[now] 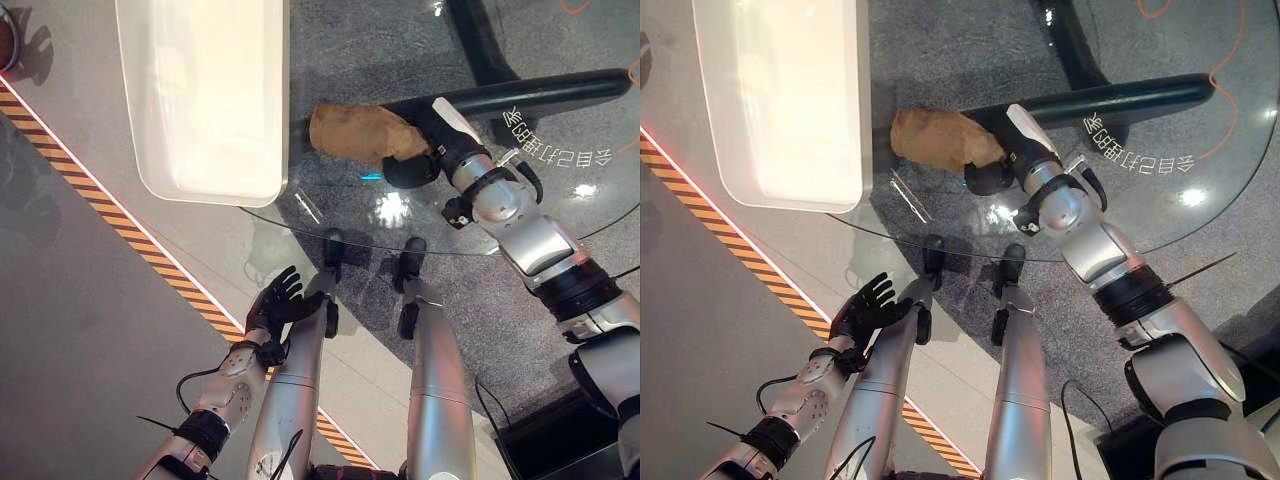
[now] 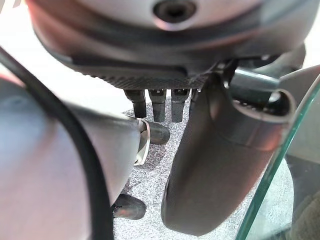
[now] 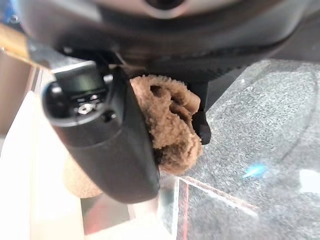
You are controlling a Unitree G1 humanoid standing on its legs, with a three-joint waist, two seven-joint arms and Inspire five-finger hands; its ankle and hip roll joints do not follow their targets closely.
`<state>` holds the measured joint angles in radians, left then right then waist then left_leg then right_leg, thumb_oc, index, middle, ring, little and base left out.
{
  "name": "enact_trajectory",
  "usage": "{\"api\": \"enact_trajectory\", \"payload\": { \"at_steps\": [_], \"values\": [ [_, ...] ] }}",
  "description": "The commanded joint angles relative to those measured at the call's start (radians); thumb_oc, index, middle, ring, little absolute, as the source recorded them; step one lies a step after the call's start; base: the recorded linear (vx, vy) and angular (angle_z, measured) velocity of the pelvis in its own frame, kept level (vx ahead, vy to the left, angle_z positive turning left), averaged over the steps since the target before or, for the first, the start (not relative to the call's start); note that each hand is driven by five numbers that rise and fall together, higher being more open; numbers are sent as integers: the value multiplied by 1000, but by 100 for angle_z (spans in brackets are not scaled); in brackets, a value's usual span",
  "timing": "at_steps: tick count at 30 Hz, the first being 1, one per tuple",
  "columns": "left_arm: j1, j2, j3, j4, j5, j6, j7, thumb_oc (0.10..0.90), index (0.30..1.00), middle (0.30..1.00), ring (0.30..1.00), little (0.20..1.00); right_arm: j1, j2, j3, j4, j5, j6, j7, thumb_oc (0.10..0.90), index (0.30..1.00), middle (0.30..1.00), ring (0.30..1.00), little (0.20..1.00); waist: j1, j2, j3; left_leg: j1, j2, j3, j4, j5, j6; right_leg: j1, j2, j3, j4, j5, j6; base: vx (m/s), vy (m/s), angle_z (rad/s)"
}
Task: Wipe the table with a cloth and put it in the basket.
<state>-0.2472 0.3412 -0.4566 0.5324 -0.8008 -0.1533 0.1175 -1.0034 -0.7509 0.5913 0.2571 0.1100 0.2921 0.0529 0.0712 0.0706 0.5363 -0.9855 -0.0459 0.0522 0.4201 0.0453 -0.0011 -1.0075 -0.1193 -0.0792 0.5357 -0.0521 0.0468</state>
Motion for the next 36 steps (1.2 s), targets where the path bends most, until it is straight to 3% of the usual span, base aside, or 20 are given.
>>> {"api": "enact_trajectory", "payload": {
  "at_steps": [1, 4, 13, 19, 33, 36],
  "values": [
    [82, 19, -21, -36, 16, -5, -13, 800, 900, 900, 900, 900, 43, -23, 138, -62, 2, -14, 197, 100, 300, 300, 300, 200, 11, 48, -16, 23, -67, 9, 41, -112, 23, 3, 31, -48, -63, 23, 34, 0, 0, 0],
    [80, 29, -28, -40, 11, -2, -9, 800, 900, 900, 900, 900, 34, -41, 169, -74, 14, -18, 265, 100, 300, 300, 300, 200, 13, 47, -16, 19, -67, 9, 44, -111, 22, 0, 29, -50, -61, 23, 34, 6, -16, 4],
    [78, 42, -38, -48, 6, 4, -6, 800, 900, 900, 900, 900, 24, -68, 196, -85, 61, -48, 318, 100, 300, 300, 300, 200, 14, 46, -16, 10, -67, 6, 50, -107, 21, -9, 26, -53, -57, 26, 34, 4, -14, 4],
    [79, 45, -41, -52, 4, 4, -4, 800, 900, 900, 900, 900, 29, -79, 192, -96, 61, -55, 291, 100, 300, 300, 300, 200, 11, 46, -16, 8, -64, 7, 53, -108, 21, -14, 25, -53, -51, 26, 33, 0, 0, 0],
    [96, 20, -46, -54, -6, -2, 14, 800, 900, 900, 900, 900, 51, -38, -32, -51, 3, -39, -308, 100, 300, 300, 300, 200, -4, 61, -16, 8, -57, 14, 64, -122, 32, -23, 32, -33, -31, 26, 35, 0, 0, 0],
    [94, 16, -49, -49, -4, -5, 12, 800, 900, 900, 900, 900, -7, -38, -43, -7, 0, -19, -356, 100, 300, 300, 300, 200, 2, 67, -16, 12, -58, 11, 65, -127, 32, -21, 32, -33, -31, 24, 36, 0, 0, 0]
  ]
}}
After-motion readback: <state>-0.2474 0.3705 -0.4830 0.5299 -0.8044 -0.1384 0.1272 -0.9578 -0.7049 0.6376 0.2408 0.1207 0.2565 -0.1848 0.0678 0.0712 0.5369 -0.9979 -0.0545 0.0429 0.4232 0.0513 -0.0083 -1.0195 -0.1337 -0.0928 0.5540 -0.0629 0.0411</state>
